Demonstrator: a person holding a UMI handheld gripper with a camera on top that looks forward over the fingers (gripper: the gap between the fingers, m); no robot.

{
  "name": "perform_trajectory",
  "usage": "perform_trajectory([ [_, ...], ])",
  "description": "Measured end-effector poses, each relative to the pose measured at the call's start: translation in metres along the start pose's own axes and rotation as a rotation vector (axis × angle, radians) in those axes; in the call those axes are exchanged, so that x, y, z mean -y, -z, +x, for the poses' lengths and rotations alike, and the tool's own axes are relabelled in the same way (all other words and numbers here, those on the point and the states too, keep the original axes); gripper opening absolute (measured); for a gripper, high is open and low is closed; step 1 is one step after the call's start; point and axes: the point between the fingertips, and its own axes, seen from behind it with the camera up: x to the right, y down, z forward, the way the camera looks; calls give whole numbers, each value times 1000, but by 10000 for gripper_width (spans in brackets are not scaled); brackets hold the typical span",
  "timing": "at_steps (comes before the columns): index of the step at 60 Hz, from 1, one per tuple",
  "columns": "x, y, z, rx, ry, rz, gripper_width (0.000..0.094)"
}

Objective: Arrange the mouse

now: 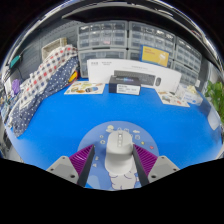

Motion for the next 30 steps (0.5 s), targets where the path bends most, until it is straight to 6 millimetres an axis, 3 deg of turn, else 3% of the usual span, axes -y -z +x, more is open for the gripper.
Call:
perform_trajectory([
  [8,30,40,-9,-4,8,65,770],
  [21,80,135,-17,-28,-43,191,819],
  [30,92,197,-16,-38,-88,249,816],
])
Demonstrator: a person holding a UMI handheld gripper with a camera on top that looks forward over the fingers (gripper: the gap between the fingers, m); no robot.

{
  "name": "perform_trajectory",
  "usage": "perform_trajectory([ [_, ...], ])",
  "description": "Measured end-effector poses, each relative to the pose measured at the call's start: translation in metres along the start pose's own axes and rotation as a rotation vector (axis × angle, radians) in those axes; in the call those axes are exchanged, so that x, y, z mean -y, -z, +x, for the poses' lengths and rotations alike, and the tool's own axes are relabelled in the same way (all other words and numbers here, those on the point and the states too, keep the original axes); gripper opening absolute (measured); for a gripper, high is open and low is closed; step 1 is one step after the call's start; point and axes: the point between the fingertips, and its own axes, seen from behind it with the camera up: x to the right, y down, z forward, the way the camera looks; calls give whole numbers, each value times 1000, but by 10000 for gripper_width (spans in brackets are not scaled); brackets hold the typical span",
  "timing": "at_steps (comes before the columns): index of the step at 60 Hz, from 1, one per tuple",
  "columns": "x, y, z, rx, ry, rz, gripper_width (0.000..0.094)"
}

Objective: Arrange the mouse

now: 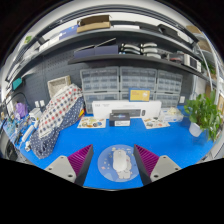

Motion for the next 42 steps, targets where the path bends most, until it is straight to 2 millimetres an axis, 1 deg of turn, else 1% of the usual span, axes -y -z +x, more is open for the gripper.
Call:
perform_trajectory([
  [4,6,20,4,-8,-6,13,817],
  [8,8,35,7,-21,-10,26,816],
  [17,2,55,8,-39,2,14,817],
  [29,-7,71,2,-28,16,-2,818],
  [38,-11,74,-4,-18,13,-1,818],
  [42,-10,74,-10,-3,13,11,818],
])
